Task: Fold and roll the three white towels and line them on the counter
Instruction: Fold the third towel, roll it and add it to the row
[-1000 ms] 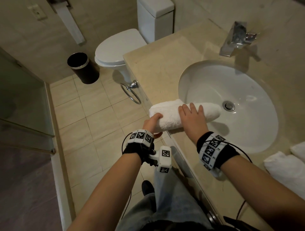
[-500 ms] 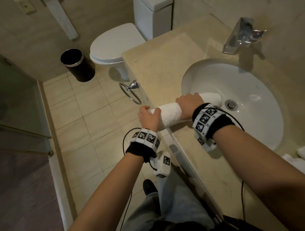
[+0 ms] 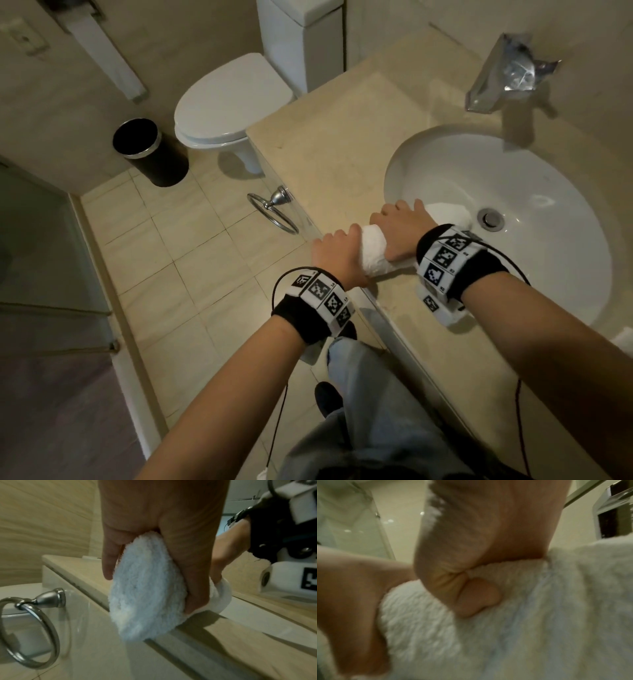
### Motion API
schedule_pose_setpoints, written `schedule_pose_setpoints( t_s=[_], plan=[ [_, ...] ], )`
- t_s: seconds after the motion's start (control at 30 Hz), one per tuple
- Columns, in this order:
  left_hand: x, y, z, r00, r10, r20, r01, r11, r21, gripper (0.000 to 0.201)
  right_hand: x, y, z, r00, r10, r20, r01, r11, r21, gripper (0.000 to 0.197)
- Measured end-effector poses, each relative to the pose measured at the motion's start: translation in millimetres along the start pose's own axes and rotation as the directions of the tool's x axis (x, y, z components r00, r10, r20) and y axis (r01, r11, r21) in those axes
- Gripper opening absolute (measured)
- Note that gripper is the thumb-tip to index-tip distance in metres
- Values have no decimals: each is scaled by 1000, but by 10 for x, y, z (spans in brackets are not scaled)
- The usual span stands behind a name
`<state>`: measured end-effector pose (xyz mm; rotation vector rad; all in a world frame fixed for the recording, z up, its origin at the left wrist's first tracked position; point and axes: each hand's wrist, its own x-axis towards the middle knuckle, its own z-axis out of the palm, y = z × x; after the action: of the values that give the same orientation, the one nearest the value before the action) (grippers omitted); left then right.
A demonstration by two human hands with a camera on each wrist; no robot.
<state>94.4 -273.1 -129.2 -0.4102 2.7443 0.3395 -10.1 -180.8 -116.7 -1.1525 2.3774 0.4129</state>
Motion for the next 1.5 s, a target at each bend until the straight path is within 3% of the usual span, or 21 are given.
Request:
schedule_pose_setpoints(
  t_s=[0.13,0.23,0.4,0.53,0.63,0.73,0.83,0.93,1.1,1.17,1.23,1.33,1.4,1.5],
  plan=[
    [130,-43,-187,995,54,89,-54,999,-6,74,21,261,-25,994,-92,67,72,965,250,66],
    [193,-62,-275,982,94,163,-98,995,14,71,-11,455,-82,979,-71,190,-10,920,393,64],
    [345,-104,-414,957,199,209,-225,968,108,66,146,629,-161,890,-174,421,-59,872,485,76],
    [494,-108,-520,926,256,278,-310,935,173,62,161,700,-148,871,-208,444,-113,796,595,61],
    [634,-125,-612,913,299,277,-368,897,243,60,124,700,-91,915,-163,369,-148,716,682,45],
    [888,-204,-781,913,384,139,-407,826,390,54,119,683,-92,987,-1,162,-121,660,742,38],
    [1187,-371,-1044,862,506,21,-435,719,542,42,196,567,-189,977,215,-6,-139,653,744,52],
    [1495,-636,-1195,780,622,-65,-448,628,636,43,399,390,-359,941,331,-65,-188,675,713,67],
    [1838,-918,-1364,864,467,190,-465,593,658,50,805,173,-567,959,281,23,-221,699,681,71],
    [1932,-990,-1394,859,452,240,-488,581,652,55,934,148,-566,957,264,123,-263,602,754,75],
    [1992,-995,-1456,848,440,295,-510,525,682,75,1037,144,-591,945,263,194,-307,509,804,78],
    [1974,-777,-1403,774,493,397,-612,424,667,108,1088,144,-638,928,288,237,-347,435,831,80],
    [1977,-638,-1295,714,544,441,-690,438,576,105,1105,137,-651,918,299,259,-373,438,818,79],
    [2110,-606,-1182,671,556,490,-741,484,466,98,983,210,-610,889,288,356,-448,388,805,73]
  ],
)
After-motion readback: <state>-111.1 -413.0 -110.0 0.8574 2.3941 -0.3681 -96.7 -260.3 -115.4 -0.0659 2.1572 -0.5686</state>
